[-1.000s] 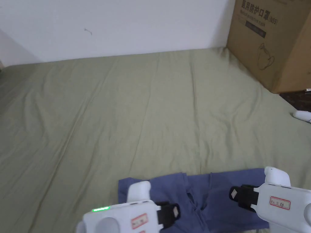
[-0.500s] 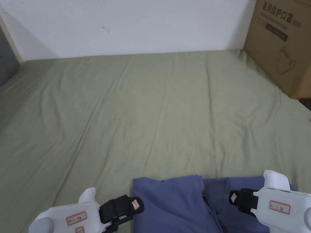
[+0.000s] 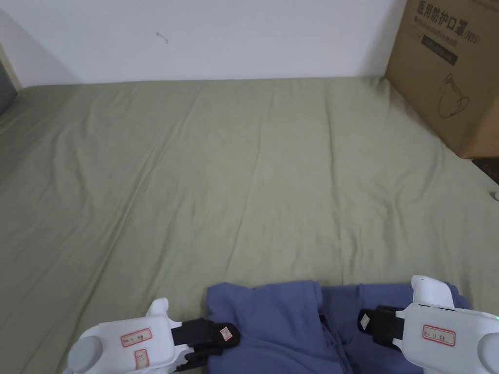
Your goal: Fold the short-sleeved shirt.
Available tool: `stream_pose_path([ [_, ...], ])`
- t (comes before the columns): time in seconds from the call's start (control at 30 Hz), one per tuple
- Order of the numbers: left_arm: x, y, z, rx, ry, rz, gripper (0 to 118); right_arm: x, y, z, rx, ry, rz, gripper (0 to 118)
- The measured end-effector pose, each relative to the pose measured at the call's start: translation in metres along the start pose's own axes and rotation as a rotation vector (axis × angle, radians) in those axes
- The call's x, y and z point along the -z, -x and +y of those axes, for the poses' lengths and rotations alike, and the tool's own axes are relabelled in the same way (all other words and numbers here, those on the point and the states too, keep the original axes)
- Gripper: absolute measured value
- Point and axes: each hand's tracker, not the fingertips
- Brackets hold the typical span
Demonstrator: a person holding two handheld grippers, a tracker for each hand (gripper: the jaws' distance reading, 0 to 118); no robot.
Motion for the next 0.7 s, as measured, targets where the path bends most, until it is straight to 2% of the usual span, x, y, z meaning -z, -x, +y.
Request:
stream_pose_path([
  [0.07,-0.002,-0.006,0.009,0.014,0.002,0.007,6,-0.001,0.000,0.002,0.003,-0.002,-0.005,0],
  [0.1,-0.013,0.020,0.012,0.019,0.010,0.006,6,-0.001,0.001,0.002,0.004,-0.003,-0.005,0],
  [0.2,-0.034,0.023,0.032,0.049,0.013,0.004,6,-0.003,0.007,0.005,-0.007,-0.007,-0.009,0],
  [0.3,-0.085,0.033,0.044,0.095,-0.006,0.028,6,-0.001,0.009,0.007,-0.012,-0.007,-0.011,0],
  [0.53,-0.205,0.039,0.063,0.118,-0.127,0.288,6,0.007,0.022,0.004,-0.036,0.004,0.006,0],
  [0.7,-0.261,0.041,0.073,0.103,-0.209,0.436,6,0.015,0.029,-0.002,-0.040,0.023,0.018,0],
])
